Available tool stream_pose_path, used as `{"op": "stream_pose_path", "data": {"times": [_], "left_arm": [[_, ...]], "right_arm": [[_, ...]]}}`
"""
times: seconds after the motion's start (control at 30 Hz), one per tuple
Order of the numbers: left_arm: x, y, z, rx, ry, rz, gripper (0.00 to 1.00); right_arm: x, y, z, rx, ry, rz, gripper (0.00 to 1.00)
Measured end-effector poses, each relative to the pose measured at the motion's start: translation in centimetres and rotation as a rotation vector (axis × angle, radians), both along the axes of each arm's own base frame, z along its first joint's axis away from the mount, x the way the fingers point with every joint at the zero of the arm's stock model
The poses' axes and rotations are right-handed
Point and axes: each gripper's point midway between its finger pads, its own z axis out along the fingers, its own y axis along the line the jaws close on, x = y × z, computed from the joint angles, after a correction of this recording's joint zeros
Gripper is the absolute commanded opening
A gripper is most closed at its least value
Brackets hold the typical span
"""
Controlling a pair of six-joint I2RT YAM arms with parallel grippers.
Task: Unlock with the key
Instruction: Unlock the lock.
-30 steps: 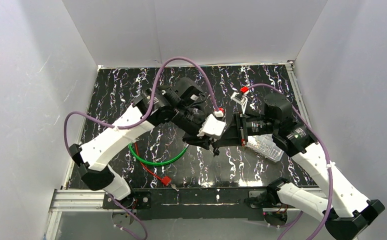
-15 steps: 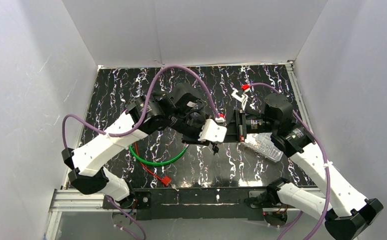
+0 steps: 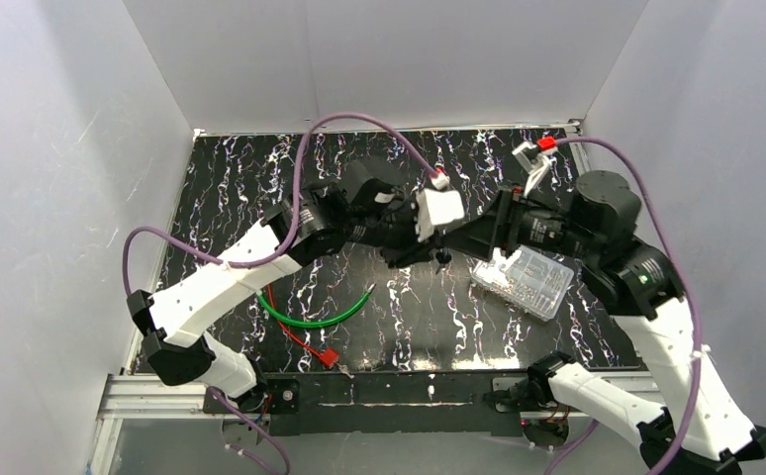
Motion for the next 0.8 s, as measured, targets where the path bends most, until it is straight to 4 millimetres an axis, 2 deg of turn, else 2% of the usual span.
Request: {"op": "stream_pose_path", "data": {"times": [0.17, 0.33, 0.4, 0.5, 0.67, 0.8], "left_arm": [[4.7, 0.9, 1.4, -0.122, 0.153, 0.282, 0.00], [9.4, 3.1, 3.1, -0.271, 0.339, 0.542, 0.00], [9.8, 3.1, 3.7, -0.321, 0.407, 0.588, 0.00], [9.4, 2.2, 4.9, -0.388, 0.506, 0.591, 0.00], [9.2, 1.3, 6.7, -0.462, 0.594, 0.593, 0.00], [9.9, 0.3, 8.9, -0.525, 0.616, 0.580, 0.00]], "right_arm": [[-1.1, -2.6, 0.8, -0.022, -0.095, -0.097, 0.79], [-2.5, -4.2, -0.3, -0.006, -0.143, -0.136, 0.80], [-2.8, -4.1, -1.0, 0.009, -0.143, -0.128, 0.80], [-2.4, -3.3, -2.2, 0.038, -0.121, -0.109, 0.80], [-0.2, -1.4, -5.7, 0.089, -0.040, -0.117, 0.74], [1.9, -0.2, -6.4, 0.153, -0.061, -0.163, 0.70]]}}
